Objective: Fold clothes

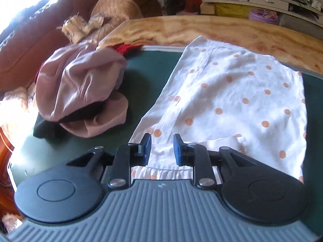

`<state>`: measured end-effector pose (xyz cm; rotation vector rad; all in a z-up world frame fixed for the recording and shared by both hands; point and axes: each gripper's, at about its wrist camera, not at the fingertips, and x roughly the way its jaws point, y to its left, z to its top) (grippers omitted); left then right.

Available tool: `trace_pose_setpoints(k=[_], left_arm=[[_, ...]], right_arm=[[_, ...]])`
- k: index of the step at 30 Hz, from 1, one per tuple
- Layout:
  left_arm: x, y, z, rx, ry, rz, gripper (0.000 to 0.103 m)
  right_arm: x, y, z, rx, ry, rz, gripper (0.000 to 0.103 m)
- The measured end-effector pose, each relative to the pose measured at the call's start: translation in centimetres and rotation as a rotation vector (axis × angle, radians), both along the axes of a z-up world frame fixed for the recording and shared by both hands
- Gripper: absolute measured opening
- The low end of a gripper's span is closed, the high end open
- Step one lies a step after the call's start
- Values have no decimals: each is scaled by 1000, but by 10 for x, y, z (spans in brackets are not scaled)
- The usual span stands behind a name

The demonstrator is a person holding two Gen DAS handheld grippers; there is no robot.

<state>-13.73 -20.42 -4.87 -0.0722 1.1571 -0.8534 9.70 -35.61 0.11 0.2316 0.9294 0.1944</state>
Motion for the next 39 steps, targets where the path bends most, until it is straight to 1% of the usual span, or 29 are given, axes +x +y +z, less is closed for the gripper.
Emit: trace_pose_setpoints(k=[3,6,7,9,11,13,14,16,17,19,21,22,24,26,27,28,31,32,33,35,38,39], left_arm=[[-6,3,10,-11,-68,19,67],[-10,3,14,-20,-91,16,66],[-11,6,17,-21,-107,36,66],[-11,15,27,-33,-166,92,66],[-11,13,33,-53,-192,89,66],[-10,12,38,-73,-218,85,67],[-10,9,39,-84,-216,69,67],[-8,0,33,-99,-166,6,67],[-5,-4,27,-88,-135,1,67],[4,-7,13,-53,-57,20,67],[10,-3,1,-6,16,62,67],[12,0,-2,1,41,82,67],[14,6,-4,-7,60,105,66],[12,6,-3,0,55,109,66],[11,6,-2,4,51,108,67],[10,5,-2,9,45,105,67],[11,2,-3,17,36,100,67],[13,2,-3,15,37,102,67],[14,3,-3,14,38,102,67],[13,2,-3,16,36,99,67],[12,2,-2,19,32,92,67],[12,2,-2,19,32,92,67]], right_arm=[[-9,-41,7,-39,-3,-95,29],[-20,-66,-2,-41,29,-137,29],[-22,-69,-5,-42,36,-139,29],[-23,-68,-14,-51,43,-126,29],[-21,-59,-20,-87,47,-102,29],[-14,-45,-27,-139,47,-54,29],[-12,-38,-30,-168,44,-40,29],[-8,-25,-33,-231,25,-29,29],[-5,-21,-34,-254,12,-25,26],[1,-15,-38,-280,7,-19,19],[9,-11,-46,-320,16,-14,19],[11,-10,-49,-342,19,-19,19],[11,-12,-48,-319,8,-47,19],[2,-12,-36,-209,-26,-36,19],[-4,-8,-28,-159,-39,-10,19],[-7,0,-23,-128,-30,30,19],[-7,28,-20,-55,32,153,19],[-5,39,-22,-53,54,181,19],[-2,49,-27,-79,70,195,19],[7,62,-37,-122,105,188,19],[17,67,-50,-83,144,159,19],[18,68,-52,-92,145,150,19]])
